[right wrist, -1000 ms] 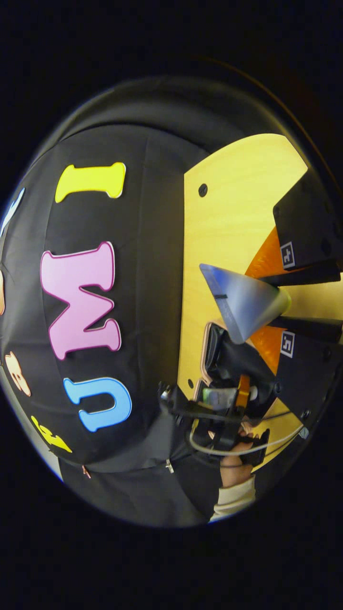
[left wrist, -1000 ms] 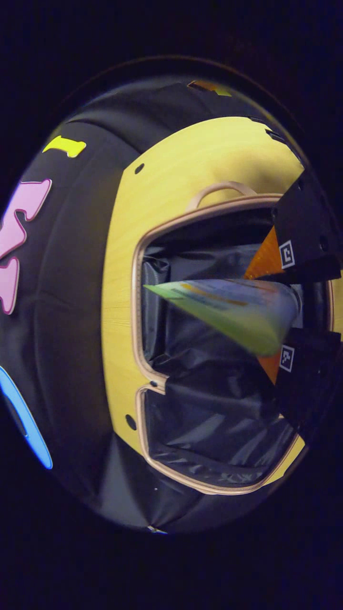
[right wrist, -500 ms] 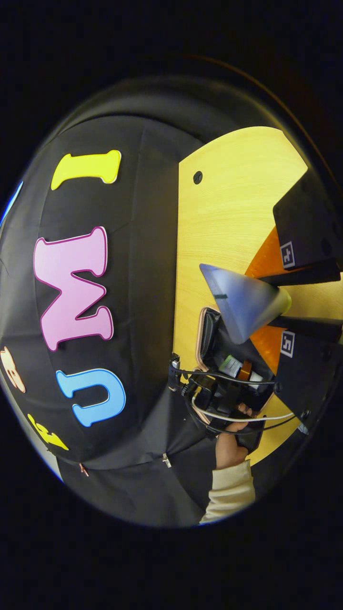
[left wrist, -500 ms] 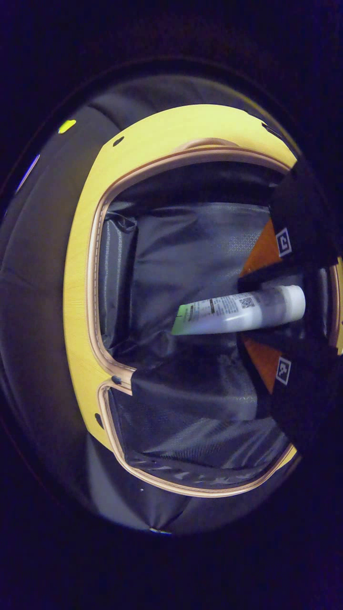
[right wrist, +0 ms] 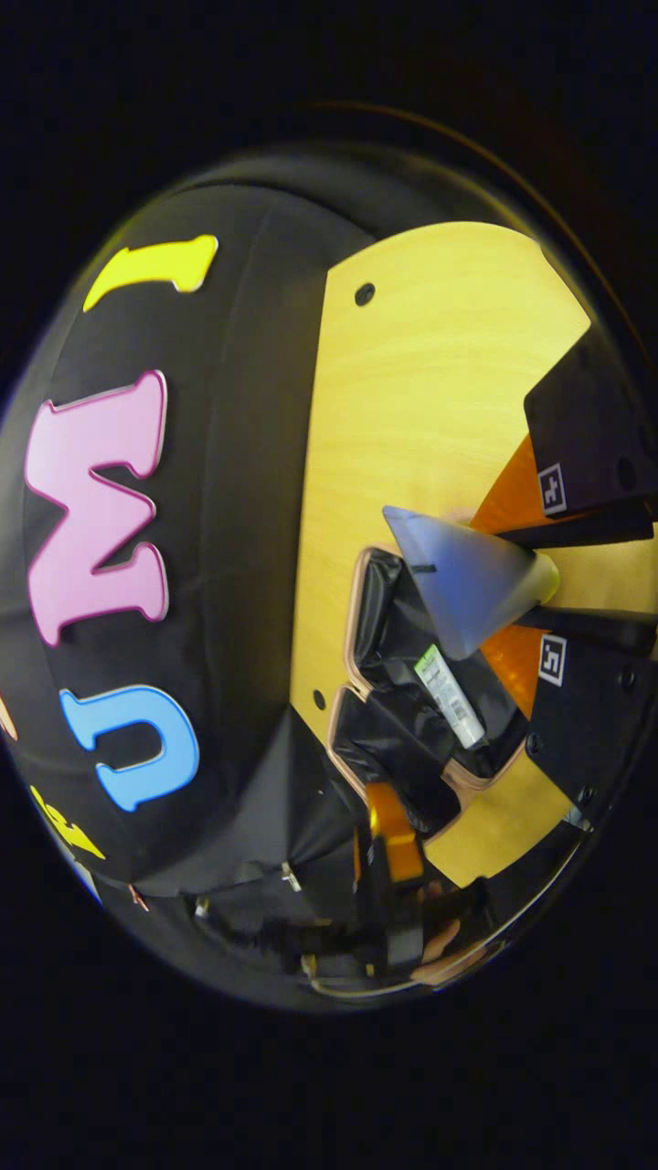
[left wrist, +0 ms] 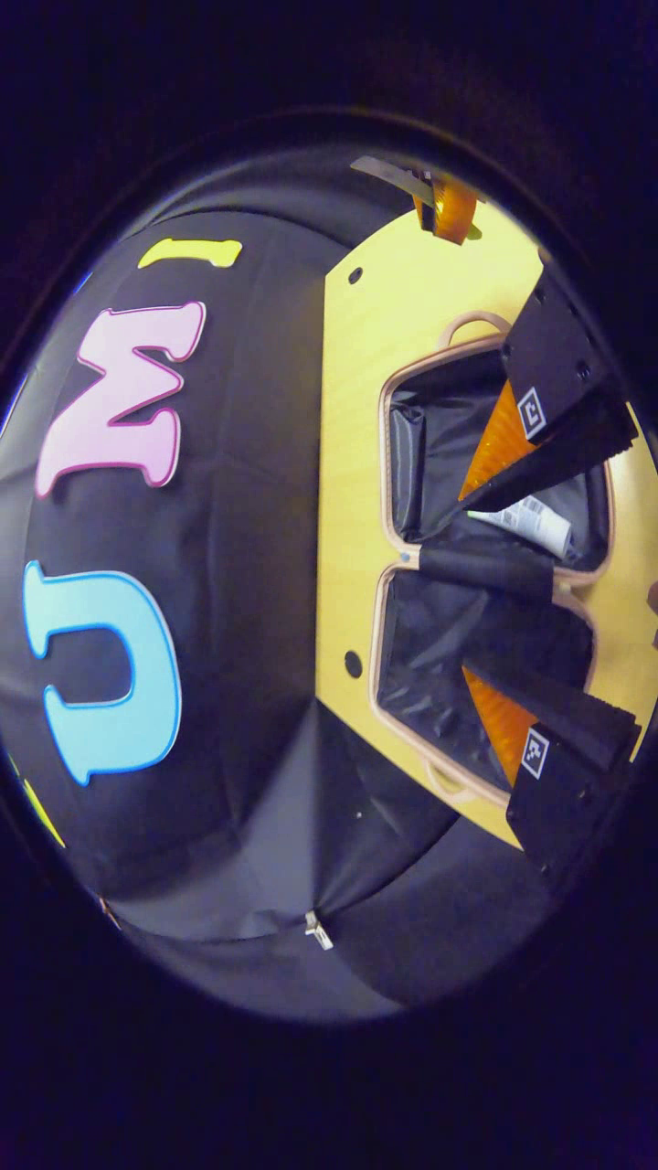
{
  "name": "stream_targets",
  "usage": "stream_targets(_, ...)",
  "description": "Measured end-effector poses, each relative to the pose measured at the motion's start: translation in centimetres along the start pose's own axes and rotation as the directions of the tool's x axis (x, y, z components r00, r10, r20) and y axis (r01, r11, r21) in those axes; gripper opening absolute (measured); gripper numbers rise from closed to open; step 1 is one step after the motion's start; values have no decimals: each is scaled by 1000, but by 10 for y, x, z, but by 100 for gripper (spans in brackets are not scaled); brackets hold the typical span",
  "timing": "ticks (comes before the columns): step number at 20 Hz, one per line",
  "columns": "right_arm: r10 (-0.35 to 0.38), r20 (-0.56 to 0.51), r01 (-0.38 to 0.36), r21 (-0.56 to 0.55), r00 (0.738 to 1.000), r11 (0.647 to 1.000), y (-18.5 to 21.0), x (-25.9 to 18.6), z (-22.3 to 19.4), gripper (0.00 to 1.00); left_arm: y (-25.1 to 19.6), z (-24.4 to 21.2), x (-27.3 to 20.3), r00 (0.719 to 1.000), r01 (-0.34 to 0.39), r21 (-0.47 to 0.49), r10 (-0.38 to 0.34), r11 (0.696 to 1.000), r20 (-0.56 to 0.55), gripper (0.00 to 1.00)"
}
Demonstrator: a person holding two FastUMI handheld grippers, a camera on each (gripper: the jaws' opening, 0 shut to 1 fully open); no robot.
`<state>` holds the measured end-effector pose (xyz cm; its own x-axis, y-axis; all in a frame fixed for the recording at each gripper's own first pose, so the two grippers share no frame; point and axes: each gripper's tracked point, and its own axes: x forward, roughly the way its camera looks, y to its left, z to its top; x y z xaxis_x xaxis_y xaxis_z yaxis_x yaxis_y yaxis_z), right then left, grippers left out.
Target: First open the suitcase, pack the skin care products into it, and then close the suitcase.
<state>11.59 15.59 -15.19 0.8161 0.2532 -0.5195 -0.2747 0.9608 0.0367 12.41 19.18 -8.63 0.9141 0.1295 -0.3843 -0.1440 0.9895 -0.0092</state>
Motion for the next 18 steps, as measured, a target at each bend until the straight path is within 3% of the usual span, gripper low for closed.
stream_targets(3,38,-155,-30,59,987,998,31,38,-36,24,43,-1,-39,994,-61,-106,70,993,86,98)
stream_targets(4,40,-189,-28,66,981,997,40,54,-46,24,48,-7,-49,992,-53,-156,69,986,102,98)
stream_targets(5,40,-214,-28,59,976,998,46,67,-53,33,52,-16,-55,992,-47,-198,68,979,104,98)
stream_targets(7,30,-274,-13,62,961,998,59,89,-71,32,63,-39,-68,994,-52,-267,74,962,76,96)
stream_targets(9,-20,-394,60,88,919,994,60,104,-97,32,66,-58,-73,997,-52,-324,68,945,39,92)
stream_targets(10,-22,-427,77,112,904,991,63,113,-105,32,66,-63,-75,998,-44,-347,57,937,27,96)
stream_targets(11,-34,-457,104,130,889,986,63,121,-111,26,67,-68,-75,998,-37,-364,49,931,24,96)
stream_targets(12,-42,-479,133,157,877,979,64,129,-116,33,68,-69,-77,999,-31,-369,43,929,23,96)
stream_targets(13,-55,-508,168,179,859,969,64,133,-120,33,71,-71,-81,999,-34,-367,46,930,24,96)
stream_targets(16,-47,-497,207,273,867,939,70,147,-108,36,81,-70,-86,998,-43,-353,59,935,35,96)
stream_targets(18,-43,-503,211,283,863,935,72,137,-104,58,88,-68,-85,997,-56,-353,74,934,39,96)
